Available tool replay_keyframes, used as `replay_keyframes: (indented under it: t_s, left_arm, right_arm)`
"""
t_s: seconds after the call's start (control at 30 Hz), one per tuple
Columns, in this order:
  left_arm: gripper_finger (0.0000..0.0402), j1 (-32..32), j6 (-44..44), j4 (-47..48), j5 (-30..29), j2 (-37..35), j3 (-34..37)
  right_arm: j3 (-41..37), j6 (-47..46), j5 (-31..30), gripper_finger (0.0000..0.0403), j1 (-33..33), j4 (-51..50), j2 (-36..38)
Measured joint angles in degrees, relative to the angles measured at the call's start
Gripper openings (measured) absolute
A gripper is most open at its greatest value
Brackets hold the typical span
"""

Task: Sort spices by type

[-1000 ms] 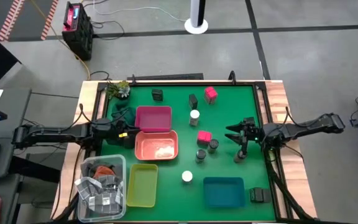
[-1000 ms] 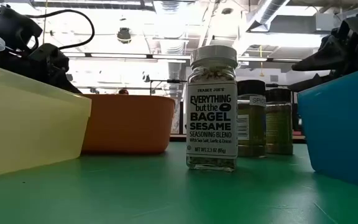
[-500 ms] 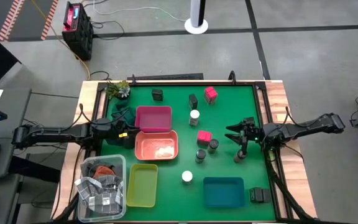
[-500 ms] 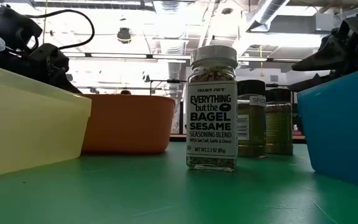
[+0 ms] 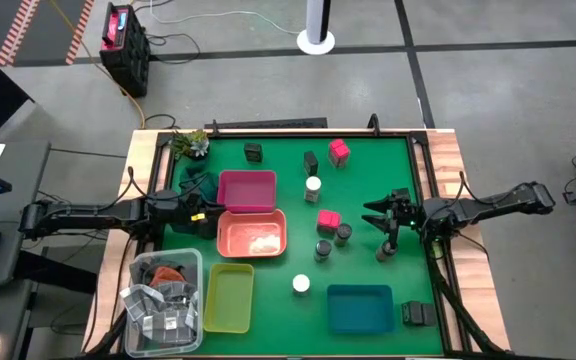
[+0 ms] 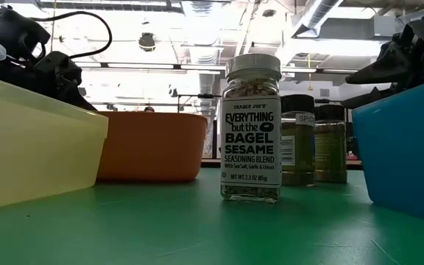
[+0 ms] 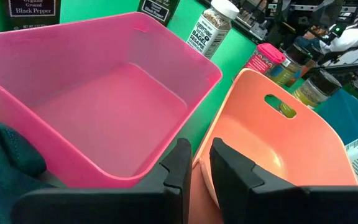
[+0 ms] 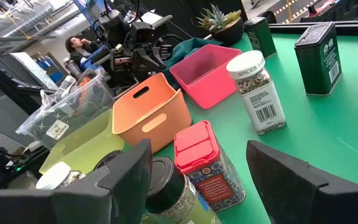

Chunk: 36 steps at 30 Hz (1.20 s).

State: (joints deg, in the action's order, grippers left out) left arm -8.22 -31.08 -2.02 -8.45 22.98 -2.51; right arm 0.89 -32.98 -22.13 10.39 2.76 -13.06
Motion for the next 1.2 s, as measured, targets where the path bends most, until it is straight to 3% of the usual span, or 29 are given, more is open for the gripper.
replay_keyframes:
  t_s: [0.47, 0.53, 0.63, 0.73, 0.97, 1.2]
  left_arm:
    - [0.005, 0.0, -0.1, -0.4, 0.0, 0.0, 0.0]
    - [0.005, 0.0, -4.7, -1.8, -0.2, 0.0, 0.0]
    - [0.005, 0.0, -20.4, -6.7, -0.3, -0.2, 0.0]
    - [0.005, 0.0, -30.6, -9.1, -0.3, -0.3, 0.0]
    - [0.005, 0.0, -37.4, -7.6, 0.2, -0.3, 0.0]
    - [0.005, 0.1, -46.9, -7.7, 3.1, -0.2, 0.0]
  right_arm:
    - [0.0, 0.0, 0.0, 0.0286, 0.0, 0.0, 0.0]
    - [0.0, 0.0, -0.1, 0.0286, 0.0, 0.2, 0.0]
    - [-0.2, -1.7, -1.8, 0.0286, -0.8, 3.6, -0.1]
    - [-0.2, -6.7, -2.1, 0.0286, -2.4, 13.5, 0.0]
    - [-0.1, -9.2, -2.5, 0.0286, -8.2, 30.3, 0.0]
    - [-0.1, -10.6, -3.0, 0.0286, -12.1, 35.6, -0.1]
